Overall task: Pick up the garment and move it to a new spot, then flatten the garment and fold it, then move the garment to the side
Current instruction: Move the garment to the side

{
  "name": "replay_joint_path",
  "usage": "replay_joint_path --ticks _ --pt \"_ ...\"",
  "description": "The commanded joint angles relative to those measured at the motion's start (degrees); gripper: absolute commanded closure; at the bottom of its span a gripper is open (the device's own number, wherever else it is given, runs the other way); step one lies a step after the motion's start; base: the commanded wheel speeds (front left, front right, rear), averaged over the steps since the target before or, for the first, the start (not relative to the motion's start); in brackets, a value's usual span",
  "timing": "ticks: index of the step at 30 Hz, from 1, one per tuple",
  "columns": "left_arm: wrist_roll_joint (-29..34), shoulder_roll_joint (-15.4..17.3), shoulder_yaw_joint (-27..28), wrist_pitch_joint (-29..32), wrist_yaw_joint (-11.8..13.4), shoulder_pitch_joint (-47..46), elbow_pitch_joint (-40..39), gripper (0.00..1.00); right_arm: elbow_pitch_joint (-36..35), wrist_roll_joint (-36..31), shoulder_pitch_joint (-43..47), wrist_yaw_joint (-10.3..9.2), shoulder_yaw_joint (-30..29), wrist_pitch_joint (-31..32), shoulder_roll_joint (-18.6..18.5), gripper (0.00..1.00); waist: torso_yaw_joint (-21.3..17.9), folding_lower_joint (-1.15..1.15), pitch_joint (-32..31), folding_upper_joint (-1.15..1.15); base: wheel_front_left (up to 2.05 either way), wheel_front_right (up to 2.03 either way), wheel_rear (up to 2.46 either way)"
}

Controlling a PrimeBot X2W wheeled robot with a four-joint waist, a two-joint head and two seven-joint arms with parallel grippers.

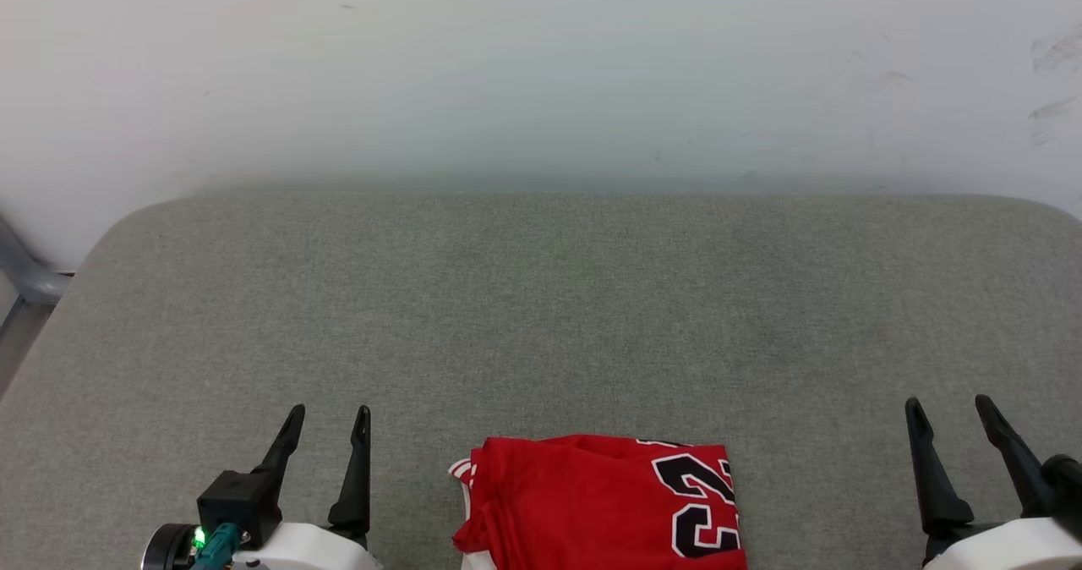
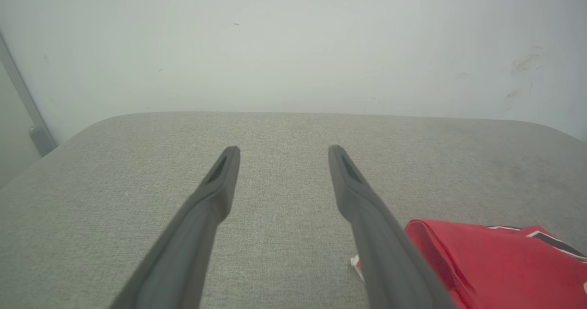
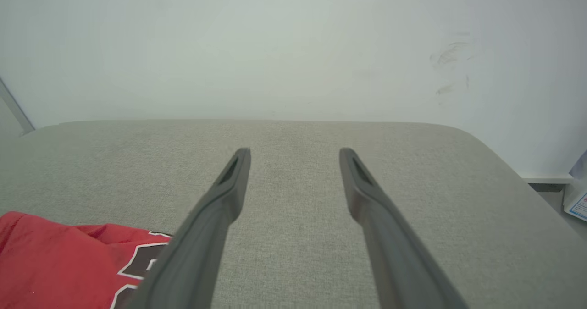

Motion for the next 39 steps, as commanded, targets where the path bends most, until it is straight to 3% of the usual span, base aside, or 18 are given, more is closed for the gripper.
replay_joint_path --ticks 1,6,11,18,25,33,34,35,36,39 --pt "-0.09 -0.11 0.03 -0.25 0.1 -0.07 -0.25 0.0 0.08 0.77 0.36 -0.03 -0.72 1.15 0.04 0.0 0.12 0.0 0.17 0.0 0.0 0.0 0.0" --pt "0.55 -0.59 -0.19 -0.25 -0.25 -1.64 -0.51 0.0 3.53 5.04 0.58 -0.03 -2.3 6.86 -2.2 0.0 1.26 0.0 1.27 0.0 0.0 0.0 0.0" --pt "1.09 -1.88 0.29 -0.2 -0.78 -3.09 -1.1 0.0 7.97 12.61 0.4 -0.03 -1.44 16.65 -6.62 0.0 3.36 0.0 3.66 0.0 0.0 0.0 0.0" --pt "2.27 -4.27 1.45 -0.19 -1.81 -4.94 -1.45 0.0 10.48 26.35 -1.58 -0.02 6.34 27.81 -9.95 0.0 6.65 0.0 7.14 0.0 0.0 0.0 0.0" --pt "3.67 -5.95 2.7 -0.19 -3.36 -6.38 -0.69 0.0 13.6 38.45 -4.5 -0.02 12.97 31.96 -10.21 0.0 9.17 0.0 9.54 0.0 0.0 0.0 0.0" --pt "5.07 -7.16 4.25 -0.19 -4.84 -7.4 0.04 0.0 20.22 41.63 -7.36 -0.07 18.96 33.6 -10.46 0.0 10.45 0.0 11.37 0.0 0.0 0.0 0.0" --pt "5.26 -7.25 4.47 -0.19 -5.01 -7.4 0.09 0.0 20.76 41.78 -7.67 -0.08 19.6 33.92 -10.58 0.4 10.47 0.0 11.46 0.0 0.0 0.0 0.0" --pt "5.34 -7.34 4.69 -0.19 -5.11 -7.41 0.25 0.0 21.27 41.87 -8.11 -0.08 20.17 33.82 -10.75 0.73 10.48 0.0 11.53 0.0 0.0 0.0 0.0" --pt "5.57 -7.4 4.85 -0.19 -5.2 -7.39 0.46 0.0 21.59 41.78 -8.49 -0.08 20.69 33.49 -10.95 1.0 10.46 0.0 11.52 0.0 0.0 0.0 0.0" --pt "5.81 -7.56 5.13 -0.19 -5.34 -7.22 0.79 0.0 21.69 41.87 -9.36 -0.07 21.61 32.77 -11.07 1.0 10.36 0.0 11.19 0.0 0.0 0.0 0.0"
